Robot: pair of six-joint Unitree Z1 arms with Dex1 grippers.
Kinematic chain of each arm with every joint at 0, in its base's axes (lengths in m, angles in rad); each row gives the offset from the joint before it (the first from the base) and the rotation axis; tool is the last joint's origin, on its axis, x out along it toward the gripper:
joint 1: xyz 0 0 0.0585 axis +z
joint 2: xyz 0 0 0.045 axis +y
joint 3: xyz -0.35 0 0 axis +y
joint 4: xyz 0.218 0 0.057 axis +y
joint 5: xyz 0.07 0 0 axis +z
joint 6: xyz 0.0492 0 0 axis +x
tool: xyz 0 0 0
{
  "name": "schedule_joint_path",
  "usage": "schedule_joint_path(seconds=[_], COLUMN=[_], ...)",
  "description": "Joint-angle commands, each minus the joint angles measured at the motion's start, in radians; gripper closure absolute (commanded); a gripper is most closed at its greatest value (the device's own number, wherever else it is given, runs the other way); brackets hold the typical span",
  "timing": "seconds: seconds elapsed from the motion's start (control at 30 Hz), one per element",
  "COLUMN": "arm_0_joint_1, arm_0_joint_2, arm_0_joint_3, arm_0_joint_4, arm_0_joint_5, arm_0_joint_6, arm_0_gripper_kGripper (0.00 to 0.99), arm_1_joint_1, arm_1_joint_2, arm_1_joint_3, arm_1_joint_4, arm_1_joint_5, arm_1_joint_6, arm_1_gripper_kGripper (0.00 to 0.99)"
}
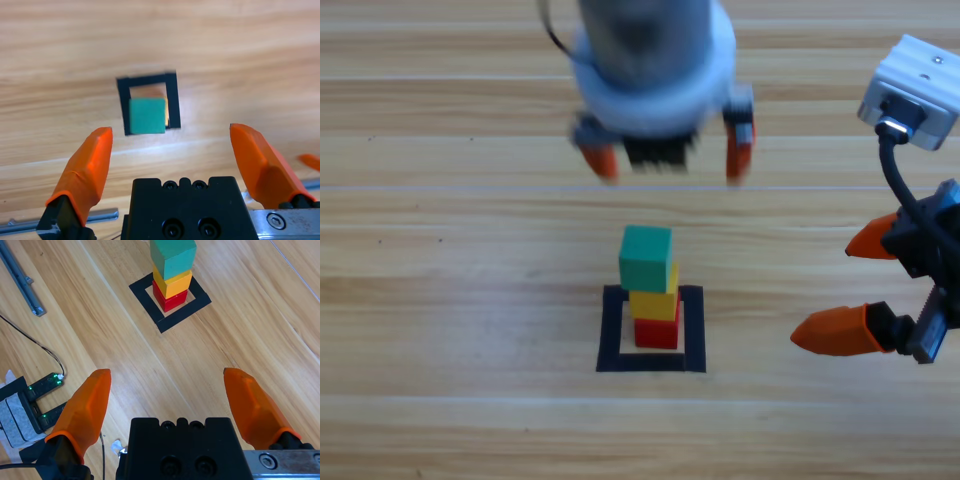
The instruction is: Stack the blocks in the rectangular block: red at the bottom, yellow in the middle, green on top
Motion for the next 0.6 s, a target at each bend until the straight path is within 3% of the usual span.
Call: schedule_joint_path(seconds=[0.03,0.27,0.4,0.6], arm_0_joint_1=[-0.161,-0.240,-0.248,-0.248], arm_0_joint_2=[-0.259,-0.479,-0.594,-0.687], arm_0_joint_3=[0.172,0.676,0.914,1.095], arm_0_joint_4=[-0.001,-0.227,-0.372,-0.486], arm_0_joint_5=[0.207,0.327,0.343,0.348], arm_0_joint_6=[-0.122,-0.191,-0.170,-0.138], arm_0_gripper_kGripper=[0.007,0.005,0.007,0.000], arm_1_joint_1=[-0.011,-0.011,-0.011,-0.011], arm_1_joint_2=[-0.012,-0.006,0.006,0.012], arm_1_joint_3=[0.022,0.012,0.012,0.008], arm_1_joint_4=[0.019,0.019,0.019,0.019], arm_1_joint_5=[0.004,-0.007,-0.007,-0.007], arm_1_joint_6=[-0.007,-0.004,-0.004,-0.002], arm_1_gripper_kGripper=[0.000,0.000,0.000,0.000])
